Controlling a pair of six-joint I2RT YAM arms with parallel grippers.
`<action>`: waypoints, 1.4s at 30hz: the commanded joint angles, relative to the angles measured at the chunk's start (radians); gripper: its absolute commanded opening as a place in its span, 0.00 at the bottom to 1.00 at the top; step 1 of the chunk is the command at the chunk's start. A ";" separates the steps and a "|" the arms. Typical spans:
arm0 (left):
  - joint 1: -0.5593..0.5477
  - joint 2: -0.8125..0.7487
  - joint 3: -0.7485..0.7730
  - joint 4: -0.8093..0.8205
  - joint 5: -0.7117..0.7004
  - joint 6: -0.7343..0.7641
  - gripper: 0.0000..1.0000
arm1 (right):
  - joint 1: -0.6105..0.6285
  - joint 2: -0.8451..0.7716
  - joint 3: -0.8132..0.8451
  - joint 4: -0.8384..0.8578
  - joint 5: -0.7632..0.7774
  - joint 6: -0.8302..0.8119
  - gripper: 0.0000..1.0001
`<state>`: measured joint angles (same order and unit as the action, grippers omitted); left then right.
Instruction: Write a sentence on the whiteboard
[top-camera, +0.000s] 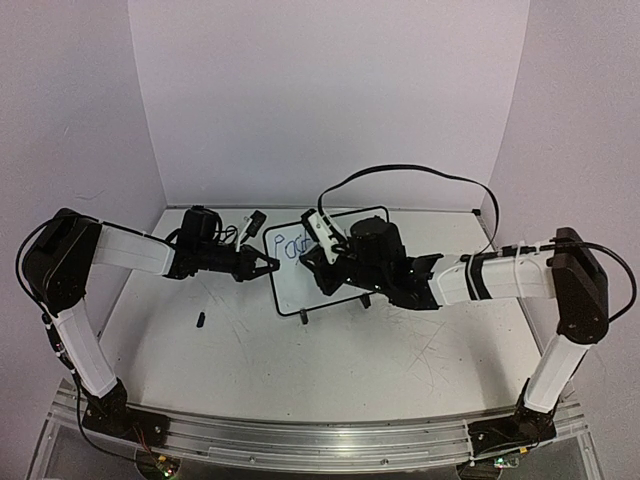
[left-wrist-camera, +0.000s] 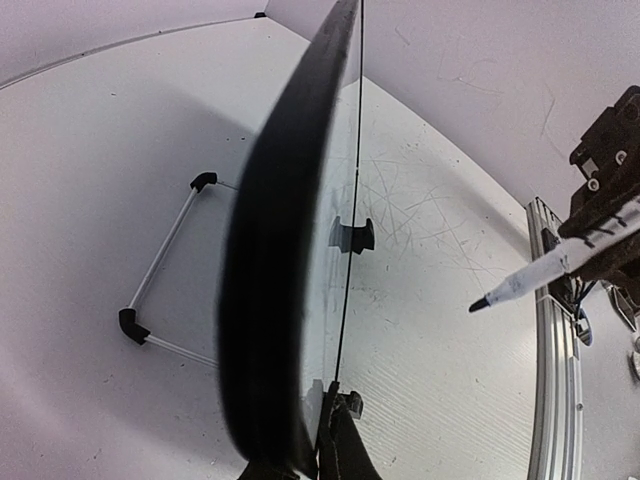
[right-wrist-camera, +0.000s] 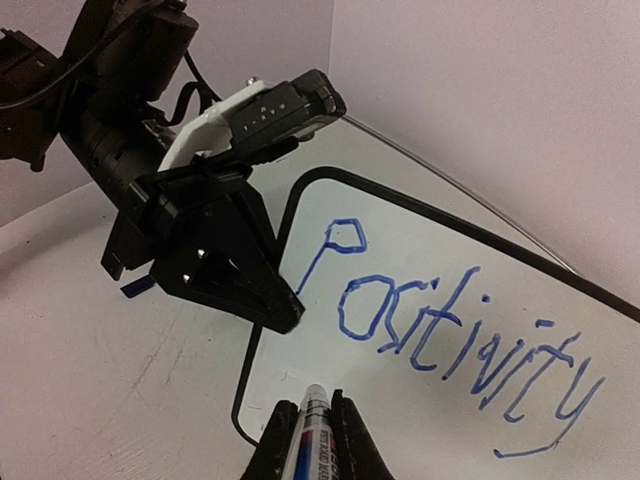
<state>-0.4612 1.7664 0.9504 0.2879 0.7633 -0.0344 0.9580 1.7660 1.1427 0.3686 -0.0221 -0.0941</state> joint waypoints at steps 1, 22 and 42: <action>0.023 0.010 0.017 -0.032 -0.293 0.059 0.00 | 0.023 0.038 0.073 0.012 -0.017 -0.009 0.00; 0.010 -0.005 0.005 -0.032 -0.306 0.072 0.00 | 0.054 0.099 0.113 0.035 0.005 -0.033 0.00; 0.009 -0.005 0.004 -0.036 -0.302 0.080 0.00 | 0.070 0.137 0.121 0.105 0.111 -0.042 0.00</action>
<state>-0.4774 1.7607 0.9504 0.2886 0.7376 -0.0296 1.0237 1.8980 1.2491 0.4180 0.0515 -0.1387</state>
